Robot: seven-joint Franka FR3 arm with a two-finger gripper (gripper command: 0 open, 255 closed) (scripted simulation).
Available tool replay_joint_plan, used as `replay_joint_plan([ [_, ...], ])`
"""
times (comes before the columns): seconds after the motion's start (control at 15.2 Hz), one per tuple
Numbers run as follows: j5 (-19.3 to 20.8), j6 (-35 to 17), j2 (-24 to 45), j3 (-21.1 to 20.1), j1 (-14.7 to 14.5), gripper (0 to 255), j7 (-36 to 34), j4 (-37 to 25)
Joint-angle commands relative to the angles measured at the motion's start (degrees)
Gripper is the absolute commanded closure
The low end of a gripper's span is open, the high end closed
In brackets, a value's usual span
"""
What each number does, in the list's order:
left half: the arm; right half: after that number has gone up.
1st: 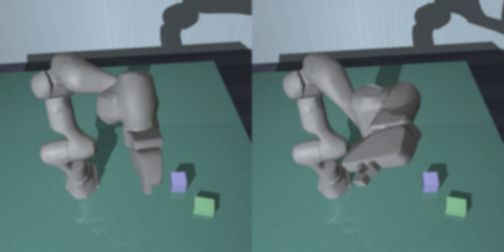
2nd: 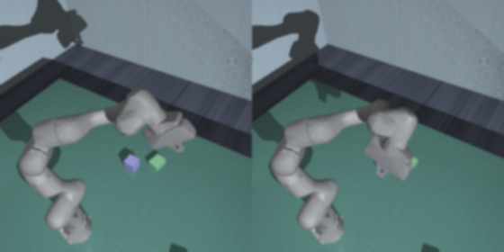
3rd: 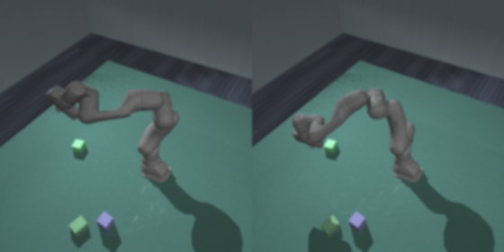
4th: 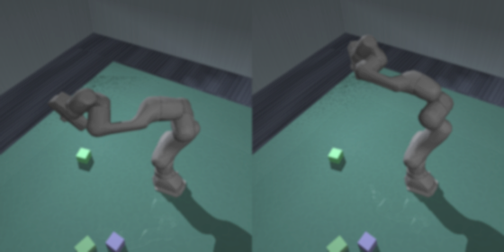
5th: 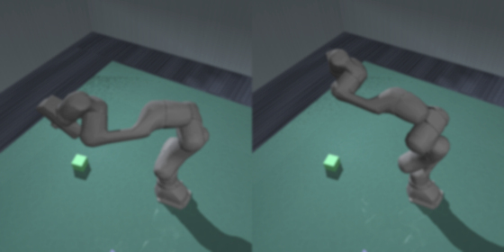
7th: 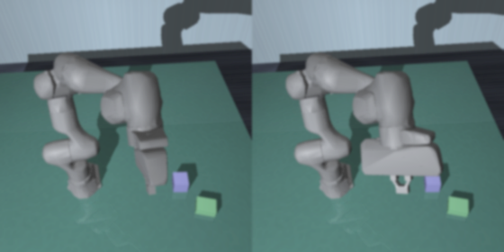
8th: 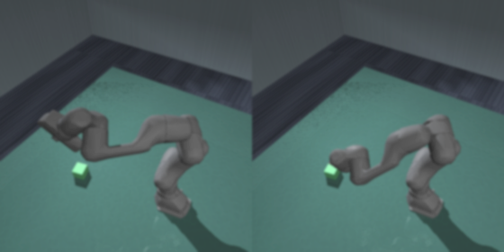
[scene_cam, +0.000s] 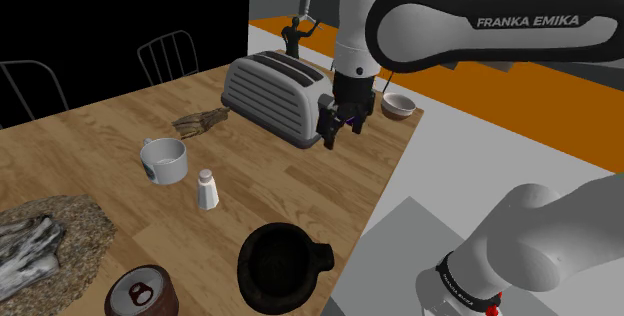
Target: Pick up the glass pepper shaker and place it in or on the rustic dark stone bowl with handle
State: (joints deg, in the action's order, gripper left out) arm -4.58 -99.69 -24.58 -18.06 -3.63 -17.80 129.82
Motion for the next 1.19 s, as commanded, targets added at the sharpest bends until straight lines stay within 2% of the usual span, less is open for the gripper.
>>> replay_joint_plan([
  [0.0, 0.0, -1.9, 3.9, -1.7, 0.0, 0, -2.5, -2.1],
  [0.33, 1.5, -5.9, 14.0, -5.8, -0.5, 0, -9.3, -8.1],
  [0.66, 5.1, -8.5, 25.2, -8.8, -1.7, 0, -16.6, -16.0],
  [1.12, 12.0, -8.9, 41.8, -10.0, -6.3, 0, -25.9, -30.6],
])
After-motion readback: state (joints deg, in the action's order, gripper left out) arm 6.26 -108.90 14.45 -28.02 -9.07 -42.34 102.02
